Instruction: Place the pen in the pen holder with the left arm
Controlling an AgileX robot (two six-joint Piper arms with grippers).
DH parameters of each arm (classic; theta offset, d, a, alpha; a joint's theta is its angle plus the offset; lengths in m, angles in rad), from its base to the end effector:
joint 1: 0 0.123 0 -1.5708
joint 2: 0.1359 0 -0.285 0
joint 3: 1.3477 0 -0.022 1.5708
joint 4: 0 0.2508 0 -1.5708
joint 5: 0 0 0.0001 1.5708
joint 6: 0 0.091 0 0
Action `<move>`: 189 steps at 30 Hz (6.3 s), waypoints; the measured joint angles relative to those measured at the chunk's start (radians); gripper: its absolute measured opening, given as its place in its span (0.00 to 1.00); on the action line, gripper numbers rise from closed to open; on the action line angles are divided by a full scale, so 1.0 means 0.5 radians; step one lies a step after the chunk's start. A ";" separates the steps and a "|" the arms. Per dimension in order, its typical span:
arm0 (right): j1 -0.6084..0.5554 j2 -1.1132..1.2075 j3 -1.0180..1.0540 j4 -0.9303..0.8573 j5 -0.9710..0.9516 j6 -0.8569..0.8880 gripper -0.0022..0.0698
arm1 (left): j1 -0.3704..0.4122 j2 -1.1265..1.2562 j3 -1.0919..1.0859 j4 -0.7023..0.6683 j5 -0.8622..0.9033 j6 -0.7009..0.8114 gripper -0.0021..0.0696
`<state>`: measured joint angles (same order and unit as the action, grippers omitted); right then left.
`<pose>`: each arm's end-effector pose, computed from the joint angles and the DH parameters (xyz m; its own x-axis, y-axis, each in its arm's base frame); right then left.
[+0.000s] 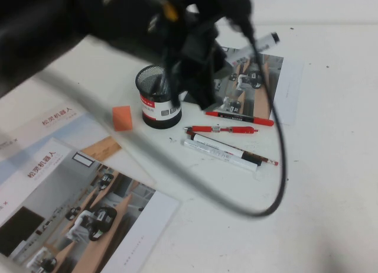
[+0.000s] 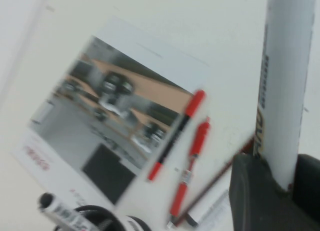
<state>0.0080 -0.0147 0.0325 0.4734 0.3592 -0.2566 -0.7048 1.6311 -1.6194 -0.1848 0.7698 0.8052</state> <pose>0.0526 0.0150 0.1742 -0.2768 0.1847 -0.9430 -0.1127 0.9683 0.2228 0.2772 -0.2510 0.3862 0.0693 0.7514 -0.6562 0.8622 0.2858 0.4183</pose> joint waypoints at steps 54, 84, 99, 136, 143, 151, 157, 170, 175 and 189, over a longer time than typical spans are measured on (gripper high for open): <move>0.000 0.000 0.000 0.000 0.000 0.000 0.00 | 0.463 0.763 1.034 0.370 -3.122 -1.493 0.18; 0.000 0.000 0.000 0.000 0.000 0.000 0.00 | 0.463 -0.754 1.544 0.505 -2.200 -1.478 0.03; 0.000 0.000 0.000 0.000 0.000 0.000 0.00 | 0.463 -1.599 2.629 0.509 -2.197 -1.610 0.03; 0.000 0.000 0.000 0.003 0.000 0.000 0.00 | 0.666 -2.382 3.181 -0.029 -2.131 -1.146 0.03; 0.000 0.000 0.000 0.003 0.000 0.000 0.00 | 1.130 -3.022 3.181 -0.024 -1.540 -1.112 0.03; 0.000 0.000 0.000 0.003 0.000 0.000 0.00 | 1.275 -3.282 3.181 0.049 -1.239 -1.137 0.03; 0.000 0.000 0.000 0.003 0.000 0.000 0.00 | 1.275 -3.282 3.282 0.281 -1.179 -1.452 0.03; 0.000 0.000 0.000 0.003 0.000 0.000 0.00 | 1.275 -3.282 3.283 0.422 -0.824 -1.665 0.03; 0.000 0.000 0.000 0.003 0.000 0.000 0.00 | 1.275 -3.282 3.280 0.422 -0.817 -1.665 0.03; 0.000 0.000 0.000 0.003 0.000 0.000 0.00 | 1.275 -3.282 3.280 0.422 -0.813 -1.668 0.03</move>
<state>0.0080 -0.0147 0.0325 0.4751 0.3592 -0.2566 -0.0673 -0.0100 0.0205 0.0263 0.3632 -0.0291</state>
